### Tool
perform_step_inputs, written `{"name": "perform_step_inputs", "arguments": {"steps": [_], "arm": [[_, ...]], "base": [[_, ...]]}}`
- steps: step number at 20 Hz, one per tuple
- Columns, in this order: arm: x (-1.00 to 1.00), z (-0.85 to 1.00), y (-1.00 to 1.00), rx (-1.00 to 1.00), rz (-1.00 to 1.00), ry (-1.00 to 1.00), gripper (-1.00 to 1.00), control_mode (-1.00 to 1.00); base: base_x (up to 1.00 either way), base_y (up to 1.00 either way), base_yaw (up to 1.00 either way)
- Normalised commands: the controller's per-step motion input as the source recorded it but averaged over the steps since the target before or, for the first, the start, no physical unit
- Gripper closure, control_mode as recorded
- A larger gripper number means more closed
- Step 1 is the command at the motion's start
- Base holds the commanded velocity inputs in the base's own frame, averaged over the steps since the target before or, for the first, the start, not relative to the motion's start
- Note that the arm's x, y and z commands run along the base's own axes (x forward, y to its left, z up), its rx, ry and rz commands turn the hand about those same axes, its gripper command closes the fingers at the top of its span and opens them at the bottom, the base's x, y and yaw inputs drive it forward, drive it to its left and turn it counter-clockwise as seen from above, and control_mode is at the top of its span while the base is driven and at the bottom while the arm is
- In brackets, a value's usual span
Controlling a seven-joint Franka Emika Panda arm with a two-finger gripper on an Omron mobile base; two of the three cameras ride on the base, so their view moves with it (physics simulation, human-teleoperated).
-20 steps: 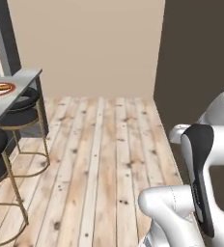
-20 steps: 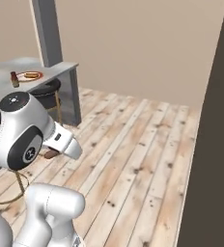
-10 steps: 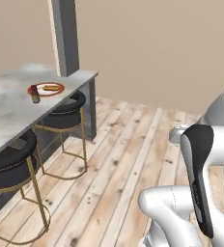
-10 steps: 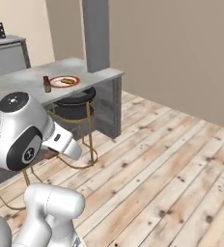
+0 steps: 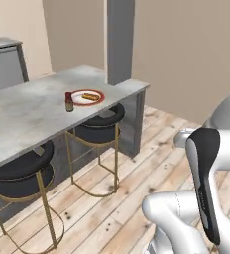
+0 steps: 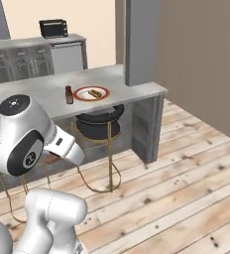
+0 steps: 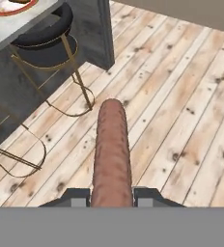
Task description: Move the hot dog bun to the plate on the dining table and place the condiment next to that plate. Then navigate to the fridge and take the sausage and place it on the plate as well.
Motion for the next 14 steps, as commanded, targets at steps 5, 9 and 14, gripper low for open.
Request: {"name": "perform_step_inputs", "arguments": {"steps": [5, 9, 14], "arm": [[0.0, 0.0, 0.0, 0.0, 0.0, 0.0, 1.0, 1.0], [0.0, 0.0, 0.0, 0.0, 0.0, 0.0, 1.0, 1.0], [0.0, 0.0, 0.0, 0.0, 0.0, 0.0, 1.0, 1.0]], "base": [[1.0, -0.44, 0.57], [0.96, -0.51, 0.58], [0.77, -0.6, 0.59]]}}
